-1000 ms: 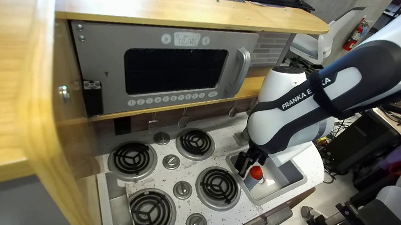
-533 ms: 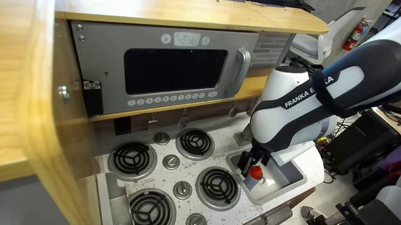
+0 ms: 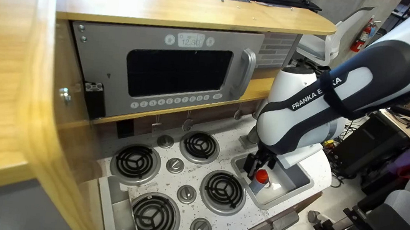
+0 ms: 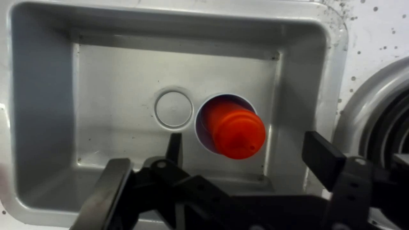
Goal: Remove the red sauce bottle from the blue cup and put it in the sink, place the sauce bottle back in the blue cup
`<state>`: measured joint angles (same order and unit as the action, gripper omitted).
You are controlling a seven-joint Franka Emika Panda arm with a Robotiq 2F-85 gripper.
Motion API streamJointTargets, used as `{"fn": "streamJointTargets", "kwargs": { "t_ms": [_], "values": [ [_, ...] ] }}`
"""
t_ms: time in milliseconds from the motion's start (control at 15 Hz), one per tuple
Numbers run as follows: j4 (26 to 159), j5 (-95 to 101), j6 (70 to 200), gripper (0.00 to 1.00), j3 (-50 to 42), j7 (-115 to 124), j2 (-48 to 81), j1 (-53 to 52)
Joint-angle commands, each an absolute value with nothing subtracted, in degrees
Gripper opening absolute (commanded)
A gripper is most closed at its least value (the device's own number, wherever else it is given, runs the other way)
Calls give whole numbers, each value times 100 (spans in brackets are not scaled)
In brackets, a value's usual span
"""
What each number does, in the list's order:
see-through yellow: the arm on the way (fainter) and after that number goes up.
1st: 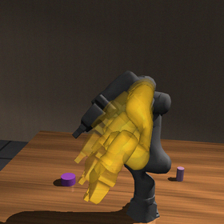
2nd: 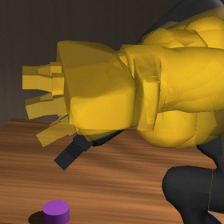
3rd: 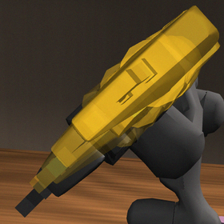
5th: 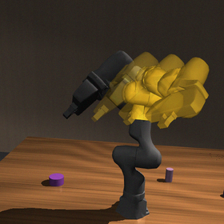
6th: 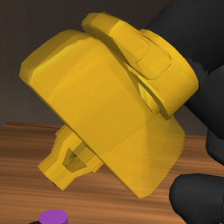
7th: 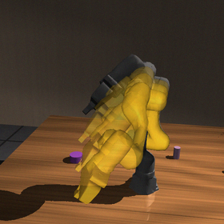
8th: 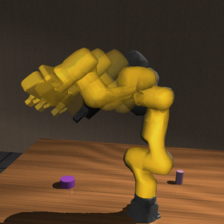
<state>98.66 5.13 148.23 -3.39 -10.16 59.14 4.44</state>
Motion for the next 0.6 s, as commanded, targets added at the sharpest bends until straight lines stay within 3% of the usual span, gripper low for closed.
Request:
{"fn": "streamJointTargets", "kwargs": {
  "t_ms": [0, 67, 133, 200, 533],
  "values": [
    [9839, 472, 14751, 90, -311, -818, 5872, 492],
    [9850, 460, 14739, 86, -312, -780, 5854, 501],
    [9848, 449, 14732, 75, -307, -750, 5853, 512],
    [9845, 436, 14729, 57, -300, -727, 5857, 526],
    [9909, 439, 14770, 19, -316, -619, 5803, 536]
  ]
}}
